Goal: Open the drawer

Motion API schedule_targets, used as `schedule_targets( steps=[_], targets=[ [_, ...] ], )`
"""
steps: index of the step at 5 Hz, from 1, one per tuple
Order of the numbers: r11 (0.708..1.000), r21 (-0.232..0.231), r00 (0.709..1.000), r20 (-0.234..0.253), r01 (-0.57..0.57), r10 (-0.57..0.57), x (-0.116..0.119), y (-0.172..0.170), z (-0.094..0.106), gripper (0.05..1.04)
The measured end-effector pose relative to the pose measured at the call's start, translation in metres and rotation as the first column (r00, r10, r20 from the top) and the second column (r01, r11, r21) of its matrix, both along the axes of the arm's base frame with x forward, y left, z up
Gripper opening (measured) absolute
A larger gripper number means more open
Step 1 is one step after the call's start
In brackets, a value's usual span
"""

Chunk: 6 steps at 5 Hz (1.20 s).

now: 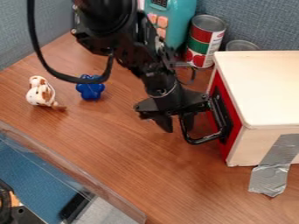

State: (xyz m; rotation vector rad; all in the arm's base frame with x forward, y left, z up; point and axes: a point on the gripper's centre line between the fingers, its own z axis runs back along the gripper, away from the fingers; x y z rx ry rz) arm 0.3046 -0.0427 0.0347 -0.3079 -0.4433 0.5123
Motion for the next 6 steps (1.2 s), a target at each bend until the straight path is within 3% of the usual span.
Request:
schedule_targets(
  steps=[1,2,3,6],
  targets=[
    [1.0,-0.004,1.0,0.007,-0.029,0.029,-0.007,0.008,0.005,0.177],
    [0.997,-0.003,0.997,0.007,-0.071,0.071,-0.019,0.027,0.009,0.131],
    [0.995,0.03,0.995,0.02,-0.095,0.094,-0.033,0.046,0.013,0.119],
    [0.989,0.055,0.99,0.022,-0.139,0.138,-0.065,0.071,0.013,0.114]
  ],
)
